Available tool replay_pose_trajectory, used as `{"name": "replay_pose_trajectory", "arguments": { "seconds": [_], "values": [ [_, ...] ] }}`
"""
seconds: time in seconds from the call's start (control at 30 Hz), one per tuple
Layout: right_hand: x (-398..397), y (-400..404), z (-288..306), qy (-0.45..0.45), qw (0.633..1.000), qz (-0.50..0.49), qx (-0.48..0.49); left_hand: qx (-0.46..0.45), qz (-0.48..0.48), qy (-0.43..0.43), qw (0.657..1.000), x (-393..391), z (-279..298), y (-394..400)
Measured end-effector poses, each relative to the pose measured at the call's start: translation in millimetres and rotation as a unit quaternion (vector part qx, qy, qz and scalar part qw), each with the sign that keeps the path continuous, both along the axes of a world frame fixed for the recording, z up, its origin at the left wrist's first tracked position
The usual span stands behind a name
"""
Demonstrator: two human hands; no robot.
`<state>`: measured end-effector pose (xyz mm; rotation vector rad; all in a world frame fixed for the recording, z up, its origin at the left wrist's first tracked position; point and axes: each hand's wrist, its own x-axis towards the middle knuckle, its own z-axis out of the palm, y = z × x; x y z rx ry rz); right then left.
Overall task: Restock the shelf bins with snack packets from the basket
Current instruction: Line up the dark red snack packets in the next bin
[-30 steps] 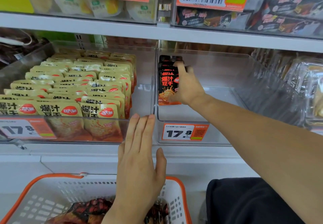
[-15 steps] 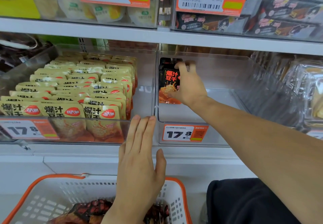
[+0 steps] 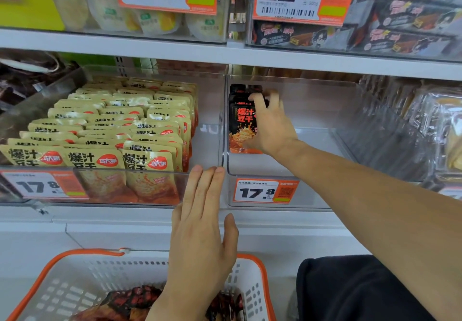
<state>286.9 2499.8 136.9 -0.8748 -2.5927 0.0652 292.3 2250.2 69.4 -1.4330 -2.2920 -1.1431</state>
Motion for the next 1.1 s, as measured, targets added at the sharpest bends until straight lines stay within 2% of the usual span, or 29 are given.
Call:
{"name": "replay_pose_trajectory", "arguments": {
  "seconds": [0.27,0.37,0.43,0.5,0.57,0.6,0.67,0.73,0.8,0.87,0.93,1.0,1.1],
  "values": [
    [7.0,-4.6,13.5,0.024,0.998,-0.016,-0.062,0.013,0.005,0.015,1.0,-0.4,-1.9,1.6],
    [23.1,-11.4,26.4,0.034,0.998,0.001,-0.056,0.09,0.014,0.001,0.996,5.0,-0.2,-0.7],
    [40.2,-24.1,34.2,0.104,0.993,0.051,-0.009,0.174,0.018,0.003,0.985,12.4,-4.3,-4.9],
    [60.2,-49.7,39.0,0.19,0.971,0.139,0.031,0.196,0.004,-0.034,0.98,17.2,-21.8,-8.3],
    [80.4,-86.2,30.1,0.193,0.949,0.246,0.033,0.113,-0.003,-0.136,0.984,18.1,-55.7,-11.0],
    [89.6,-103.7,17.8,0.161,0.941,0.297,0.026,0.046,-0.001,-0.173,0.984,17.4,-78.9,-13.8],
    [103.4,-133.1,-21.0,0.05,0.931,0.361,0.006,-0.114,0.005,-0.178,0.977,15.9,-129.9,-25.8],
    [110.0,-154.2,-70.7,-0.111,0.924,0.359,-0.076,-0.29,0.025,-0.159,0.943,18.5,-175.1,-46.6],
    [111.5,-167.9,-124.2,-0.243,0.907,0.297,-0.175,-0.409,0.045,-0.174,0.895,25.0,-210.6,-74.6],
    [112.6,-180.8,-169.6,-0.312,0.883,0.221,-0.27,-0.466,0.04,-0.186,0.864,33.8,-237.4,-102.6],
    [113.4,-195.7,-207.6,-0.345,0.861,0.145,-0.344,-0.498,0.007,-0.162,0.852,39.3,-254.2,-122.4],
    [116.8,-210.7,-244.9,-0.375,0.838,0.091,-0.384,-0.505,-0.01,-0.146,0.851,40.2,-260.0,-130.8],
    [122.8,-227.0,-282.4,-0.402,0.823,0.076,-0.394,-0.476,0.0,-0.171,0.863,35.9,-260.0,-129.5]
  ]
}}
